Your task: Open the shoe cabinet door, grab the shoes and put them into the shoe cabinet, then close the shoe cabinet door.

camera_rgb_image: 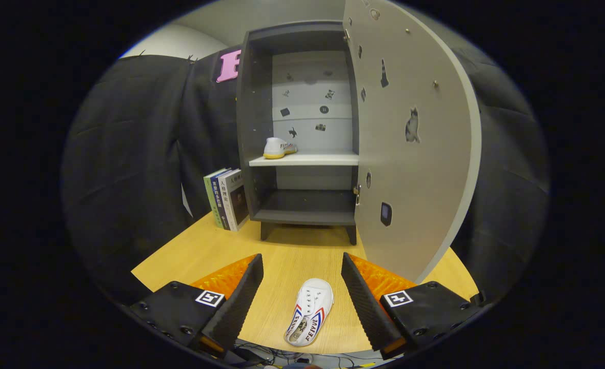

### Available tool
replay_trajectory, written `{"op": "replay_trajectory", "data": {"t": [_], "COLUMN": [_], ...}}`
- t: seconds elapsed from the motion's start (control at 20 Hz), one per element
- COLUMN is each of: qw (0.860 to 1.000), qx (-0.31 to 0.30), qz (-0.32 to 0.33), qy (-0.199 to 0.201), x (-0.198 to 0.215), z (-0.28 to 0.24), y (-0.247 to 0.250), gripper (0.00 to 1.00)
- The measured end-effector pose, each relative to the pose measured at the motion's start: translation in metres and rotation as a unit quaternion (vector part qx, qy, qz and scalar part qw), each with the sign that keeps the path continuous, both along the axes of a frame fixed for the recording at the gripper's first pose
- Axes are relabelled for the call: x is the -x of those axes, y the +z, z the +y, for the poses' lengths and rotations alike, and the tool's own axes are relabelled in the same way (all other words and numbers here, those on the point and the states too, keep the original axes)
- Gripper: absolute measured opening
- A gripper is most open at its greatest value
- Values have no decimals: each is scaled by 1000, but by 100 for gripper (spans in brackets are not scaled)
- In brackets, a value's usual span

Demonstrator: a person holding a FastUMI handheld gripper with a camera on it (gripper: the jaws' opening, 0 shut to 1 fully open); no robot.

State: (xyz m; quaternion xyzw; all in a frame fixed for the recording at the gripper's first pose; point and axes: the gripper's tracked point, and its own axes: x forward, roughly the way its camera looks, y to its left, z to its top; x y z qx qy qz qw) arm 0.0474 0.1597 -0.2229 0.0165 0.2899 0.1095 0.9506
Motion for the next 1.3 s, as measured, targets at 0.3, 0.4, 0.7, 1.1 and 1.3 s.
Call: {"op": "replay_trajectory", "data": {"t": [0.3, 0.4, 0.7, 1.1, 1.3], "qw": [997, 995, 982, 964, 957], "qx": [14, 15, 33, 42, 59], "qz": [74, 94, 179, 257, 276], "qy": [29, 33, 45, 59, 60], "x": [-2, -2, 8, 15, 17], "z": [17, 20, 25, 32, 32], "y": [-79, -99, -166, -209, -219], "gripper": [96, 96, 96, 96, 98]}}
